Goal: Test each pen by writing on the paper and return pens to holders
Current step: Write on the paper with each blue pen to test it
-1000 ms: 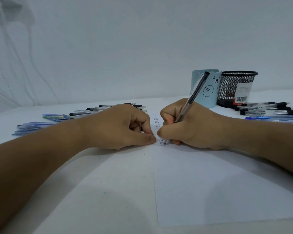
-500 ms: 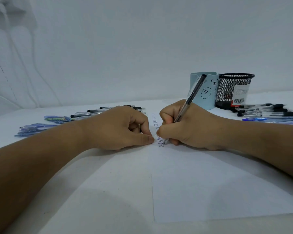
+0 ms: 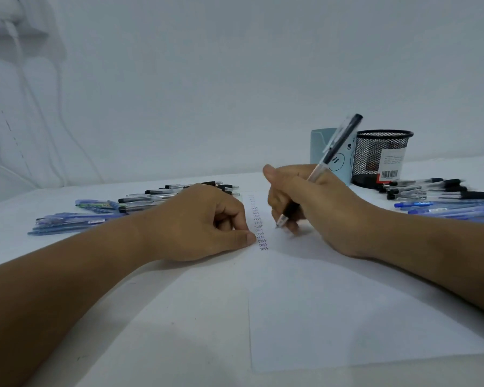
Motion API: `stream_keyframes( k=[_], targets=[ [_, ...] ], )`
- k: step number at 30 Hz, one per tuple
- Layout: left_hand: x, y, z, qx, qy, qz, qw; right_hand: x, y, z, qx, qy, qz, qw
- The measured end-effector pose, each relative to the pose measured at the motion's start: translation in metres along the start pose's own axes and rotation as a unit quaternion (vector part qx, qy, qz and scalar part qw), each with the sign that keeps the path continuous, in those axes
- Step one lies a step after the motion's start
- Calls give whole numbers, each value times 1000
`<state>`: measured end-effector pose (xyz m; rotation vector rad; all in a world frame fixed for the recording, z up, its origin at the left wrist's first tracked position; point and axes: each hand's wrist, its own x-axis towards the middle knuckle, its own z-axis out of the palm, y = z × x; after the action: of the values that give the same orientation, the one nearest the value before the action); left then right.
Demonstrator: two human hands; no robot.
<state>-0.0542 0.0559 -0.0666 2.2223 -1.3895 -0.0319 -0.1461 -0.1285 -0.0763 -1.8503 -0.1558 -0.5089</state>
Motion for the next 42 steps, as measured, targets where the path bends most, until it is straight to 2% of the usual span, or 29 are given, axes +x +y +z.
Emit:
stream_keyframes(
  k=[4,7,11,18,21,28,34,42],
  targets=[
    [-2,-2,3,-8,11,8,1000,0,-8,-13,-11,49,-49,998],
    [-2,-3,4,2,24,13,1000,-4,-12,-23,-76,59,-42,995],
    [-2,-2,4,5,36,14,999,-4,-10,-28,-155,61,-76,983],
    [-3,0,5,-11,39,10,999,-4,-6,-31,-142,38,-110,983],
    [-5,0,6,-30,46,11,998,-3,-5,-35,-134,-3,-93,987],
    [-5,1,7,-22,93,31,995,1,-10,-50,-339,-35,-94,935],
    [-7,0,9,-20,98,29,995,13,-26,-103,-482,-28,-9,876],
    [-7,8,12,-18,105,21,994,18,-18,-180,-543,-9,113,832]
  ],
)
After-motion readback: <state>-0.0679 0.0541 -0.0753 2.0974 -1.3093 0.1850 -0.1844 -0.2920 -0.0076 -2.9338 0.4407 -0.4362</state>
